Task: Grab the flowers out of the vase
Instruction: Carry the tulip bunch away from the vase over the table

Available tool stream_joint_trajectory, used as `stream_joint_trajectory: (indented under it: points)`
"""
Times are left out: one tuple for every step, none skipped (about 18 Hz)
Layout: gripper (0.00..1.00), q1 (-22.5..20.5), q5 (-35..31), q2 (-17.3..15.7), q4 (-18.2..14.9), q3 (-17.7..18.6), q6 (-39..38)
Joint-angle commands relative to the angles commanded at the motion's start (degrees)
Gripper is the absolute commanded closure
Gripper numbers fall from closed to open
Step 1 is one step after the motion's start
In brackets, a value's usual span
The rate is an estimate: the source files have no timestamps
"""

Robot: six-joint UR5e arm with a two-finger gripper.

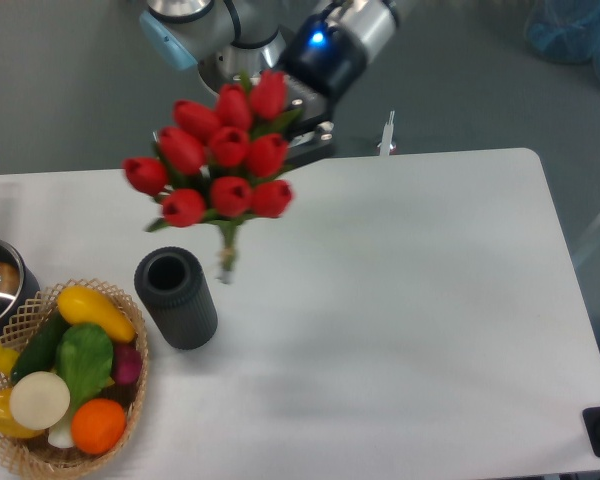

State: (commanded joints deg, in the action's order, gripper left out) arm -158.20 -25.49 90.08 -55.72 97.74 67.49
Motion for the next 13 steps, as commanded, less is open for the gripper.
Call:
stream_joint_trajectory:
  points:
    - [0.83, -1.14, 0.17, 0.44, 0.09, -0.61, 0.62]
    - [0.83, -2.37, 0.26, 0.45, -0.08, -0.97, 0.54]
    - [0.83, -2.99, -0.08, 0.45, -0.17, -1.23, 0.54]
    - [0.83, -3.87, -0.17, 0.45, -0.09, -1.23, 0.80]
    - [0.83, -4.31, -0.17, 0.45, -0.09, -1.41, 0.80]
    - [0.84, -4.40, -0.26, 0.54, -0.09, -1.50, 0.80]
    - [0.85, -4.49, -0.44, 0.54, 0.00, -1.67, 0.80]
    - [0.85, -4.49, -0.87, 0.62, 0.00, -1.85, 0.89]
    - [0.85, -4.32, -1.49, 1.23, 0.18, -2.02, 1.06]
    - [0.85, -4.14, -2.80, 2.63, 0.18, -2.63, 1.15]
    - [0.85, -3.96, -4.99, 3.08, 0.18, -3.34, 1.15]
    - [0.86, -3.53, -7.01, 3.35, 0.18, -3.95, 0.81]
    - [0.86, -3.35, -8.60, 3.35, 0.09, -4.39, 0.80]
